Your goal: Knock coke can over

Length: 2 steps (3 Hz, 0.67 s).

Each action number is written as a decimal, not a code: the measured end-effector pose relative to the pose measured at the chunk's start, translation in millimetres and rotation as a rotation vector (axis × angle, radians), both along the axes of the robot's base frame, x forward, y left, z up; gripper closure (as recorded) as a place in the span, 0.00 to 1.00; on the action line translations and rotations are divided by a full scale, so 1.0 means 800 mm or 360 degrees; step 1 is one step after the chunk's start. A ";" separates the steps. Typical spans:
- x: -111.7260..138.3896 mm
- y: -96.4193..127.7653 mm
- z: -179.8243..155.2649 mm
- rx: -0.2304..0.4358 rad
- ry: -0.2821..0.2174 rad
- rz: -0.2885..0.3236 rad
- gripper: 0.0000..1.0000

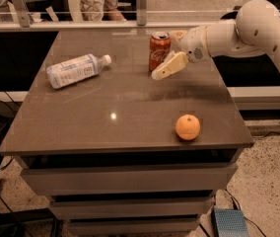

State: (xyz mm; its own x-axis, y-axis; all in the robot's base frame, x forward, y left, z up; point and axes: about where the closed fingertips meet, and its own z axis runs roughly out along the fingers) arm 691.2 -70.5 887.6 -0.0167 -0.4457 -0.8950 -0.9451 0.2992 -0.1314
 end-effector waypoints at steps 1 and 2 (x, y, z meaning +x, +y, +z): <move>-0.028 0.028 0.025 0.0126 -0.0012 0.0148 0.00; -0.059 0.048 0.047 0.0261 0.0015 0.0289 0.00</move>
Offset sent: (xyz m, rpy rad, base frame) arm -0.0798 0.0488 0.0618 0.2731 0.0309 0.2851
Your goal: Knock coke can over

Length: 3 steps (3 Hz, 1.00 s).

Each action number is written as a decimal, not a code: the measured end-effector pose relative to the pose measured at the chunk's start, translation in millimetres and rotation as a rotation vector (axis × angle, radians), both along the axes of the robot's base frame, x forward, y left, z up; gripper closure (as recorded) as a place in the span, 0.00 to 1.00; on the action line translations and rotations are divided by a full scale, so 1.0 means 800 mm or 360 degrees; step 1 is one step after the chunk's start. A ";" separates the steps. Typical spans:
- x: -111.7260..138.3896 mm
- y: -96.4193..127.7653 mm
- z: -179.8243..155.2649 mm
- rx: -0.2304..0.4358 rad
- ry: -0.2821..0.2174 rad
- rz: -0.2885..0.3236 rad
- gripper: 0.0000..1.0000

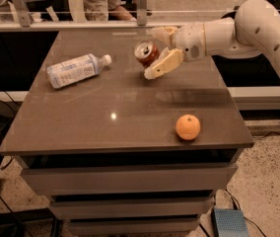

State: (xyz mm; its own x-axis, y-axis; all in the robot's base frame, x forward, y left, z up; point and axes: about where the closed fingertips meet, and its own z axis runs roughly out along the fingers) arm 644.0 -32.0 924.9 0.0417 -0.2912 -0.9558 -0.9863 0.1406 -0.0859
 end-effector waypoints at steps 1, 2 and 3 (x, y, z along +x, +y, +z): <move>-0.023 0.007 0.009 0.0069 0.0033 0.0076 0.00; -0.034 0.007 0.005 0.0086 0.0053 0.0099 0.00; -0.032 -0.004 -0.006 0.0082 0.0059 0.0072 0.00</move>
Offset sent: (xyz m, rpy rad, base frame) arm -0.0358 -0.0012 0.0000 0.0644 0.0466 0.0651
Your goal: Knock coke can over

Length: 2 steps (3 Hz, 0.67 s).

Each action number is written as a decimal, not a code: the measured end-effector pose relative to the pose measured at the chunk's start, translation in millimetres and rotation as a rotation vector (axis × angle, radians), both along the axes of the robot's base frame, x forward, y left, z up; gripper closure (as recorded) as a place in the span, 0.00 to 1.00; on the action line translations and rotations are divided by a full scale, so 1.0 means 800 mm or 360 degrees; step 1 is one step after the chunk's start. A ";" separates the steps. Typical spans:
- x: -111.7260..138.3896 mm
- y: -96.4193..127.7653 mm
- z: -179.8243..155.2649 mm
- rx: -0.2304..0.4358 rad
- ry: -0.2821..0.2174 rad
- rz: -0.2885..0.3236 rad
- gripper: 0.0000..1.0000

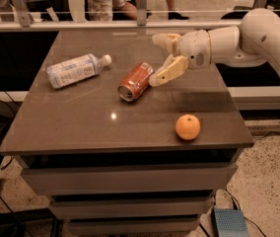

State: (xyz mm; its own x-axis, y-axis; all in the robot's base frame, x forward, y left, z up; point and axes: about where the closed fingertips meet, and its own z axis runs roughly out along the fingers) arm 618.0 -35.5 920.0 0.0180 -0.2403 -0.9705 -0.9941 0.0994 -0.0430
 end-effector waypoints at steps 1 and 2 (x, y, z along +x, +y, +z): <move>0.010 -0.020 -0.010 -0.0020 -0.0021 -0.0042 0.00; 0.027 -0.052 -0.011 -0.0046 -0.0067 -0.0106 0.00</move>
Offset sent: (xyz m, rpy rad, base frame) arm 0.0403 -0.0838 -0.0069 -0.0501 -0.0866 -0.1335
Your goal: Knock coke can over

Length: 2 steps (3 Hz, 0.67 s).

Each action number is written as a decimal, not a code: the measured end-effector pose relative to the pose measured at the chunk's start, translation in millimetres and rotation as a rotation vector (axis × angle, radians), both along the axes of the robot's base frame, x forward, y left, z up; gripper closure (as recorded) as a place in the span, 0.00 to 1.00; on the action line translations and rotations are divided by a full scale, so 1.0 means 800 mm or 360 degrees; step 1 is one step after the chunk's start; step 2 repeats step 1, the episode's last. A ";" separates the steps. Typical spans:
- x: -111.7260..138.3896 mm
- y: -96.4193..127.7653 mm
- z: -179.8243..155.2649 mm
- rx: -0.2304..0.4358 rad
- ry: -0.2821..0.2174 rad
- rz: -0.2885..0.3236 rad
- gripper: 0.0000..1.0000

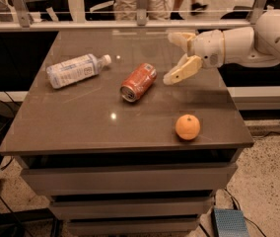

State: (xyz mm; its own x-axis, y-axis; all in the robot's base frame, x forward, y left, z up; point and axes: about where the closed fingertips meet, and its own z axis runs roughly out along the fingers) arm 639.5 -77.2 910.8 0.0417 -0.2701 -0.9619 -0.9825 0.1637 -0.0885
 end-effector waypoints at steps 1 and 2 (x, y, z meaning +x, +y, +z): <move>0.015 -0.037 0.004 -0.0022 -0.0046 -0.0059 0.00; 0.015 -0.037 0.004 -0.0022 -0.0046 -0.0059 0.00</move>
Offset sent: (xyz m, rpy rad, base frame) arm 0.0000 0.0000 0.0000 0.0000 0.0000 0.0000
